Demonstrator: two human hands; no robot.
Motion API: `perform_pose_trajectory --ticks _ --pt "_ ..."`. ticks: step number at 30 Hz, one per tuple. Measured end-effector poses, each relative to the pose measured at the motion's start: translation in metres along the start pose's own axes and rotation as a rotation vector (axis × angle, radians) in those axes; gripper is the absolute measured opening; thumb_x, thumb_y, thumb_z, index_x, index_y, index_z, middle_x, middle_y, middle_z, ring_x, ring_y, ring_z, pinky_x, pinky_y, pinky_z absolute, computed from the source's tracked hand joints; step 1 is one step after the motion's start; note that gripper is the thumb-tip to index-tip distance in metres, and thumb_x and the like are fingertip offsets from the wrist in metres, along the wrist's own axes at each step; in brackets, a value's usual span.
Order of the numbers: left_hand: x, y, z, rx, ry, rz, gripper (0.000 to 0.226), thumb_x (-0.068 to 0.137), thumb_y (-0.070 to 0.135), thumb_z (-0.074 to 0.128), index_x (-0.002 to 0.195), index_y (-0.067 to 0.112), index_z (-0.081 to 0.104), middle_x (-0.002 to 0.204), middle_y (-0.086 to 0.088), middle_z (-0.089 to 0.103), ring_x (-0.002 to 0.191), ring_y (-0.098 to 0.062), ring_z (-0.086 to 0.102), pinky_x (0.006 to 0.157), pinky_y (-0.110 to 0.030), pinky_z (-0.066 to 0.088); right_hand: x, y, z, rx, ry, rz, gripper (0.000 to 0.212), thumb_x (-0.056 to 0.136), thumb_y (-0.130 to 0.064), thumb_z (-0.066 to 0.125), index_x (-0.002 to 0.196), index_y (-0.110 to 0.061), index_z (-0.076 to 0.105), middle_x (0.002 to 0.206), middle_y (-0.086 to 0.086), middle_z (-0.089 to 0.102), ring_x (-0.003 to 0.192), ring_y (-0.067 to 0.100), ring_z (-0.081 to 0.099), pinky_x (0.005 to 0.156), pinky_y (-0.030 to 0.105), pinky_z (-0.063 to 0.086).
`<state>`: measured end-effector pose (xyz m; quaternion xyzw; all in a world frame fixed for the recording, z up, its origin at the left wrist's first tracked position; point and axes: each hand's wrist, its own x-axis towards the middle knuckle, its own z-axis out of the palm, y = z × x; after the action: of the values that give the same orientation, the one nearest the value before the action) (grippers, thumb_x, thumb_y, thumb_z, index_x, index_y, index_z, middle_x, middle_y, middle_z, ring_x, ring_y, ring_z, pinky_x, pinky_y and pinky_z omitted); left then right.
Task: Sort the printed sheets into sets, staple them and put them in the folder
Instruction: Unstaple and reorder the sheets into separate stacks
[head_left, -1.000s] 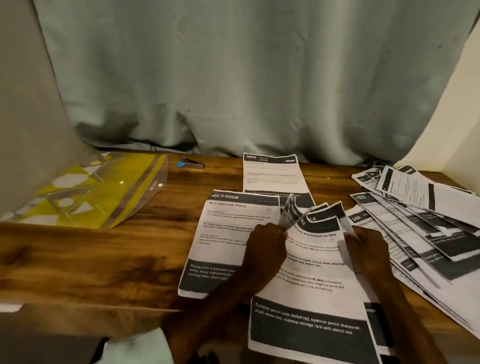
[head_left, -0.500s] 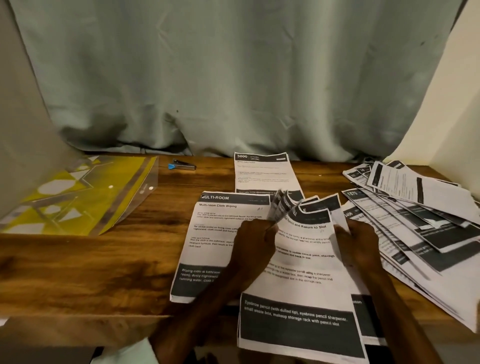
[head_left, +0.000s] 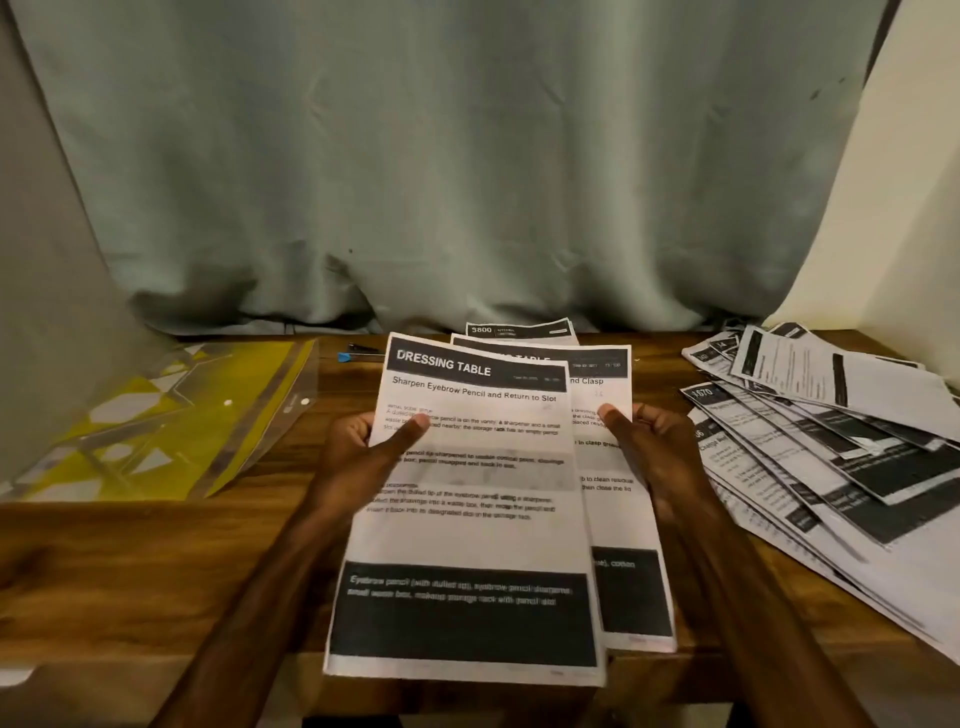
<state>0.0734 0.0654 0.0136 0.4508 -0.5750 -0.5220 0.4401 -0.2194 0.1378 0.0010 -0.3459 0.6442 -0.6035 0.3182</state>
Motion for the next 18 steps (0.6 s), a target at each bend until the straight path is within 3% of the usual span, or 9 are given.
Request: perform_pose_trajectory --ticks 5,8,11,15,18 --pt "0.003 -0.016 -0.03 -0.05 0.092 -0.059 0.026 0.088 0.025 0.077 0.105 0.006 0.072 0.09 -0.008 0.079 0.074 -0.026 0.077 0.053 -0.03 0.059 0.005 0.014 0.016 0.041 -0.014 0.001 0.02 0.096 -0.033 0.067 0.109 -0.018 0.068 0.102 0.003 0.077 0.084 0.024 0.075 0.072 0.039 0.063" --pt "0.005 -0.024 -0.035 -0.076 0.124 -0.058 0.03 0.086 0.024 0.079 0.108 0.005 0.072 0.094 -0.009 0.079 0.078 -0.03 0.077 0.058 -0.035 0.063 0.001 0.024 0.021 0.087 -0.121 0.018 0.029 0.091 -0.028 0.072 0.117 -0.017 0.065 0.106 0.006 0.076 0.086 0.027 0.076 0.076 0.048 0.063" --pt "0.006 -0.027 -0.039 -0.13 0.152 -0.042 0.027 0.088 0.021 0.077 0.109 0.004 0.072 0.096 -0.011 0.079 0.08 -0.032 0.077 0.063 -0.038 0.064 -0.005 0.034 0.023 0.031 -0.196 0.018 0.027 0.09 -0.021 0.074 0.116 -0.02 0.067 0.106 0.005 0.077 0.085 0.025 0.077 0.073 0.043 0.064" --pt "0.008 -0.023 -0.06 -0.206 0.188 -0.032 0.032 0.088 0.021 0.076 0.115 0.005 0.069 0.102 -0.013 0.078 0.09 -0.036 0.076 0.078 -0.047 0.063 0.003 0.03 0.006 0.019 -0.08 0.049 0.021 0.09 -0.023 0.075 0.11 -0.018 0.069 0.099 0.003 0.078 0.079 0.024 0.077 0.072 0.043 0.063" --pt "0.01 -0.014 -0.08 -0.326 0.245 0.021 0.032 0.093 0.017 0.07 0.123 0.005 0.067 0.104 -0.008 0.078 0.089 -0.024 0.077 0.077 -0.036 0.064 0.016 0.019 -0.017 -0.025 0.034 0.068 0.012 0.092 -0.022 0.073 0.103 -0.02 0.067 0.091 0.001 0.075 0.065 0.016 0.075 0.051 0.027 0.057"
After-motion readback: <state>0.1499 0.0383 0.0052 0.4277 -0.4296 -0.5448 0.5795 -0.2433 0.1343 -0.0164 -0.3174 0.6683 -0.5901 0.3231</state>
